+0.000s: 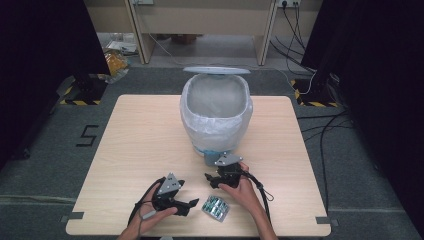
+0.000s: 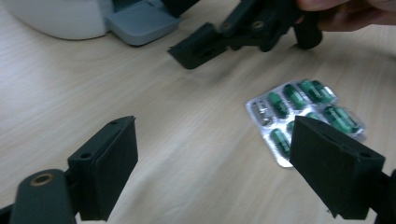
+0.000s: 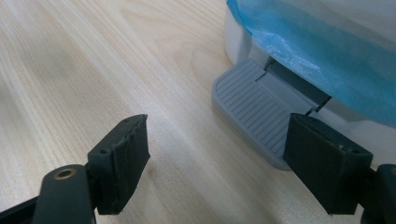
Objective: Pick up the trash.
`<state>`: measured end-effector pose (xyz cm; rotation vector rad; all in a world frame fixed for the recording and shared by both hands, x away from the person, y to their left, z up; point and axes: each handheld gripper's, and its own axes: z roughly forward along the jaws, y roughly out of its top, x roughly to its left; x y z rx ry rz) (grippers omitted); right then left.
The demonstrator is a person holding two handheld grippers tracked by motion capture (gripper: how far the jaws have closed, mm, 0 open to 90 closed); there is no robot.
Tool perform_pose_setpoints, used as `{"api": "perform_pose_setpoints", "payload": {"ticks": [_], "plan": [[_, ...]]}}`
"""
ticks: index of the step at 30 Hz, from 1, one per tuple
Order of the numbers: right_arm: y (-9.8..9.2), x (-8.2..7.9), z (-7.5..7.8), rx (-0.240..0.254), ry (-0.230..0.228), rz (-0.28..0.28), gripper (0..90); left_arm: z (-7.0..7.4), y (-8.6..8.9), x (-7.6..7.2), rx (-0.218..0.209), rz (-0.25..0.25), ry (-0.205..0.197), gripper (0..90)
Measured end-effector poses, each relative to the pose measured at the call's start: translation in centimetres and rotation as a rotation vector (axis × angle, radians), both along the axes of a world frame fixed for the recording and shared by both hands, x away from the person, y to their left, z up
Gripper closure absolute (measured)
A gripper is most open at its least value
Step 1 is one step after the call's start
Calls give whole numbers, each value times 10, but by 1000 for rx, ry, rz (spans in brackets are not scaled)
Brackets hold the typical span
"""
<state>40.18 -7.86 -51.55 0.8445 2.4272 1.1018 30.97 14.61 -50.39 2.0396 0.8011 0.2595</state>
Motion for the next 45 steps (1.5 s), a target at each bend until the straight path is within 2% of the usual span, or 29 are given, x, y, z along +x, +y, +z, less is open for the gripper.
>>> {"api": "perform_pose_setpoints", "payload": {"ticks": [4,6,9,14,18,21,23,24,26,30,34,41,45], "plan": [[1,0,0,-6,-7,-1,224,2,-20,-13,-3,-25,-15,151],[1,0,0,-8,-6,0,224,0,-30,-19,16,-32,-26,152],[0,0,0,-4,-2,1,224,-5,-42,-26,8,-36,-9,151],[0,0,0,-10,-3,4,224,-6,-58,-31,7,-42,-10,150],[0,0,0,-3,0,5,224,-7,-69,-32,48,-29,-43,150],[0,0,0,-1,-1,6,224,-13,-77,-28,56,-11,-35,150],[0,0,0,-10,-5,8,224,-16,-81,-25,95,-7,-37,150],[0,0,0,-11,-6,8,224,-15,-81,-25,99,-10,-42,149],[0,0,0,-10,-6,9,224,-15,-81,-23,121,-7,-56,172],[0,0,0,-7,-4,10,224,-15,-72,-19,130,-2,-68,197],[0,0,0,-5,-1,7,224,-13,-56,-13,139,8,-76,235],[0,0,0,-7,-2,7,224,-13,-21,3,157,32,-79,230],[0,0,0,-7,-5,10,224,-16,-6,16,142,30,-92,220]]}}
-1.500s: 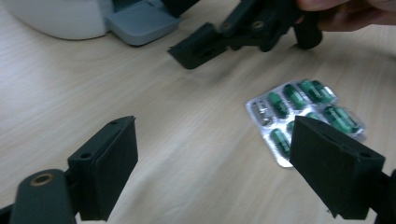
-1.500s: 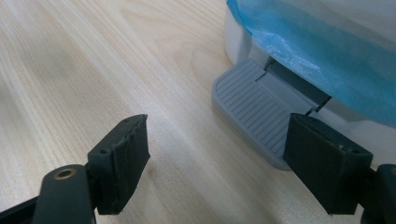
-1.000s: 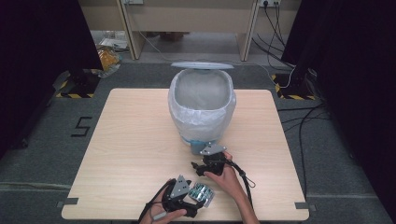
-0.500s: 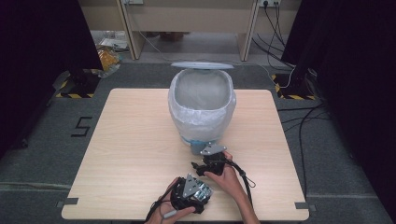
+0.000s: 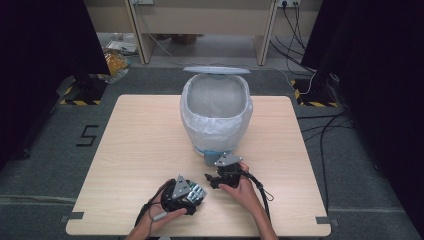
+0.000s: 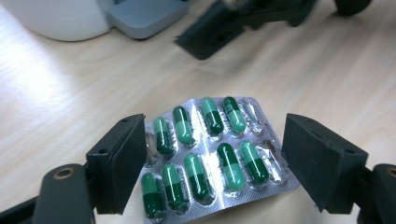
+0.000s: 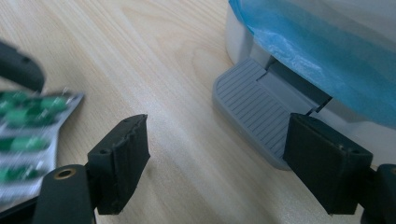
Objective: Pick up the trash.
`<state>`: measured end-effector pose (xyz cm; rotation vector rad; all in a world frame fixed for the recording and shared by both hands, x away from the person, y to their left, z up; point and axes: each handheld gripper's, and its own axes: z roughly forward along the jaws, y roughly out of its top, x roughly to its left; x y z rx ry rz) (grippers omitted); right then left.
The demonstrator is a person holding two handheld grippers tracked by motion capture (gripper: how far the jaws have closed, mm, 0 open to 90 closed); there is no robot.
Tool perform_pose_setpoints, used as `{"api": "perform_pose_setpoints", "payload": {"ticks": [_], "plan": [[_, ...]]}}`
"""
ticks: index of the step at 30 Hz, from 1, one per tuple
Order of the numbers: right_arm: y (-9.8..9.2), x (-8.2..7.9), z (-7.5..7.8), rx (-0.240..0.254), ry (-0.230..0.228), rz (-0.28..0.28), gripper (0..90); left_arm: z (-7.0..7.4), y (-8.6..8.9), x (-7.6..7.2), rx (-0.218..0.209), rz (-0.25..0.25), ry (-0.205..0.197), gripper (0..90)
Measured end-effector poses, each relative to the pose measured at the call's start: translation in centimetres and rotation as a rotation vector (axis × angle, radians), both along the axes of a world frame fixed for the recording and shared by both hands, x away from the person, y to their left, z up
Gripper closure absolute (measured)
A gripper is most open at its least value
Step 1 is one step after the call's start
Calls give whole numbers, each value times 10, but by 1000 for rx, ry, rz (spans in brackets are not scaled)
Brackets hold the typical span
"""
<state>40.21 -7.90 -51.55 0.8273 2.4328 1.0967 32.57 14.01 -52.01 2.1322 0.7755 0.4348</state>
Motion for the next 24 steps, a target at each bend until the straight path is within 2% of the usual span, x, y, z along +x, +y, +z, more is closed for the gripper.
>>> {"api": "perform_pose_setpoints", "payload": {"ticks": [3,5,8,10,12,19,24], "plan": [[0,0,0,3,4,1,224,0,9,8,8,-5,-3,215],[0,0,0,6,9,0,224,0,13,12,-6,8,-1,212],[0,0,0,0,4,0,224,-1,19,15,-19,57,12,183],[0,0,0,-1,4,1,224,0,21,15,-25,97,5,154],[0,0,0,2,6,2,223,1,21,14,-35,124,12,150],[0,0,0,-7,5,2,223,-1,11,10,29,180,45,148],[0,0,1,-10,5,5,224,-2,9,14,11,190,66,143]]}}
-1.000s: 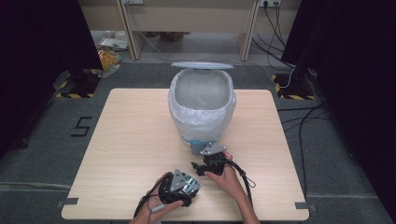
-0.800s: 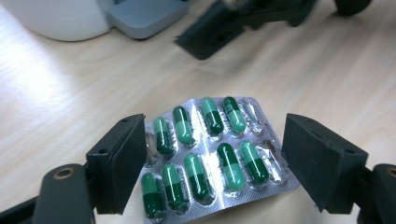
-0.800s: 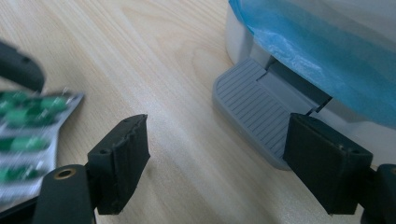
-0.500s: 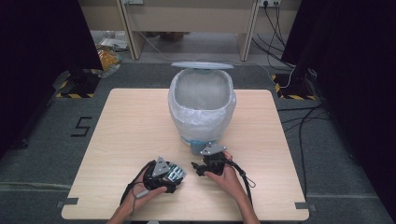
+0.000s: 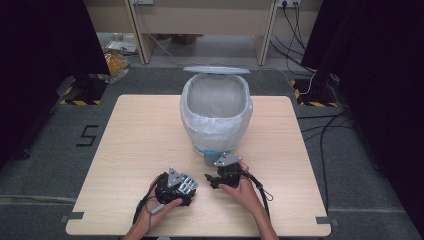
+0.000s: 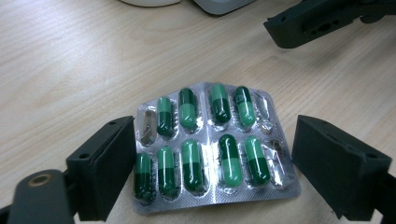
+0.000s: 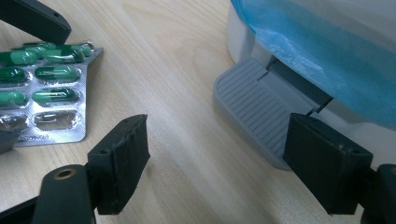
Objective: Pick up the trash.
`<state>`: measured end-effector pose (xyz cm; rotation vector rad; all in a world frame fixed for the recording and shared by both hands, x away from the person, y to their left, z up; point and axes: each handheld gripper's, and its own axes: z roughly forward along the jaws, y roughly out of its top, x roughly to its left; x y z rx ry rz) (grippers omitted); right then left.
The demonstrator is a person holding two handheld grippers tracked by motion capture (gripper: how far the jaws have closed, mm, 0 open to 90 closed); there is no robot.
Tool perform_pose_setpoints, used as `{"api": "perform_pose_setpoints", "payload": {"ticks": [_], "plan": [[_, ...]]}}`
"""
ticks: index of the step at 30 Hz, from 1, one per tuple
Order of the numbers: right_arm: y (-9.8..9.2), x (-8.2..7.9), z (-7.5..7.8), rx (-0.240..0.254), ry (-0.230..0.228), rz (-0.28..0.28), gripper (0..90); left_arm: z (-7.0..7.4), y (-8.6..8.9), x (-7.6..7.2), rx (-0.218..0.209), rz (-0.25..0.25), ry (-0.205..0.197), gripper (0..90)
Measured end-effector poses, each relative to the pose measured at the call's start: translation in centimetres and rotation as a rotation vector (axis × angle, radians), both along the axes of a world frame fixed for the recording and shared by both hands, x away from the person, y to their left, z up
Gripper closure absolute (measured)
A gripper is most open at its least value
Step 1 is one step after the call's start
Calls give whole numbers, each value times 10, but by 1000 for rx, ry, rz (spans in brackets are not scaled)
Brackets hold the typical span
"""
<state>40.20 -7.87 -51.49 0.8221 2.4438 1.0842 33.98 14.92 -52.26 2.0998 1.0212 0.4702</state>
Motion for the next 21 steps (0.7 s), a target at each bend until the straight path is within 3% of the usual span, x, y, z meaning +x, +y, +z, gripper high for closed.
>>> {"api": "perform_pose_setpoints", "payload": {"ticks": [9,11,21], "plan": [[0,1,0,8,3,0,223,1,6,1,-13,-19,-26,282],[0,1,0,8,3,1,223,1,8,1,-8,-19,-28,289],[0,1,0,7,3,1,223,13,16,7,-58,2,-43,290]]}}
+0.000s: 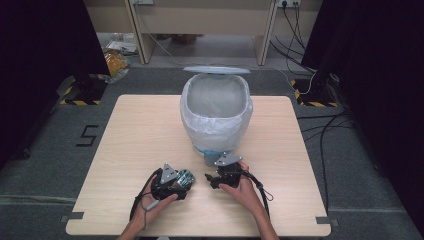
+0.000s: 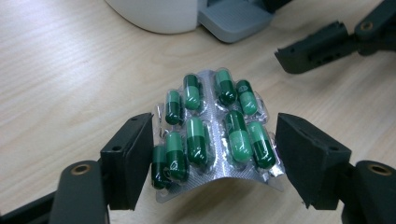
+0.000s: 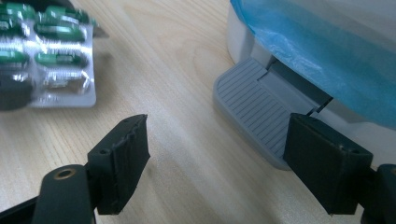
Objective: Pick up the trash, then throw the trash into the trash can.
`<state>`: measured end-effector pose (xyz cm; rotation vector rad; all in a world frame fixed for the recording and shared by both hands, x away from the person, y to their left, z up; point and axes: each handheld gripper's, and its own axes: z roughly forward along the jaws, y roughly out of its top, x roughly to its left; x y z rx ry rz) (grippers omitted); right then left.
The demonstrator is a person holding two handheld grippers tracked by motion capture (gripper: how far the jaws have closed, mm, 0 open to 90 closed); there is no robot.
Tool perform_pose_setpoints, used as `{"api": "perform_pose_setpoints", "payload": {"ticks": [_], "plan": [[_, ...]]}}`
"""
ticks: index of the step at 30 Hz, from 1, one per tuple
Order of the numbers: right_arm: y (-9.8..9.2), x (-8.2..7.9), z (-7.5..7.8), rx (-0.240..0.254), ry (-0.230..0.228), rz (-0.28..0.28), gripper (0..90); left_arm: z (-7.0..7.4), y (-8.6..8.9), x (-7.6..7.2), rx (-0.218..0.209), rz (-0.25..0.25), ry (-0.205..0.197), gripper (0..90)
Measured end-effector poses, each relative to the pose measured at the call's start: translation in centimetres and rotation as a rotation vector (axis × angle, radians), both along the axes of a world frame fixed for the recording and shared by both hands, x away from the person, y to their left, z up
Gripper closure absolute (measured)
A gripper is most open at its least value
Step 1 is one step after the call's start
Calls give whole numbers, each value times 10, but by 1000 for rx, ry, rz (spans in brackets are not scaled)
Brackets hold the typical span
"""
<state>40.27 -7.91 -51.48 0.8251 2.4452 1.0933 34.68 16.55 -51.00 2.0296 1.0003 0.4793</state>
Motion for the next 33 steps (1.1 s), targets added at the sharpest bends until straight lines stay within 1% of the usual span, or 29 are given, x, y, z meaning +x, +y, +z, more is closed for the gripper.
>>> {"api": "perform_pose_setpoints", "payload": {"ticks": [2,4,8,12,14,17,19,22,26,28,33], "plan": [[0,0,0,4,3,0,223,1,2,2,-15,10,-2,290],[0,0,0,6,8,0,223,2,5,5,-19,16,1,290],[0,0,0,5,9,-1,223,5,10,9,-28,28,-10,290],[0,0,0,4,3,1,223,16,16,14,-35,40,-29,290],[0,0,0,0,0,1,223,22,19,17,-46,51,-45,290],[0,0,0,2,1,0,223,29,24,21,-60,63,-56,290],[0,0,0,-6,-6,4,223,33,27,24,-72,70,-63,289],[0,0,0,0,2,3,223,40,30,27,-95,69,-65,289],[-1,0,0,5,1,3,223,48,33,31,-109,71,-76,289],[-1,0,0,0,-5,6,223,51,33,33,-131,67,-67,289],[-1,0,0,1,0,3,223,59,35,34,-141,59,-76,289]]}}
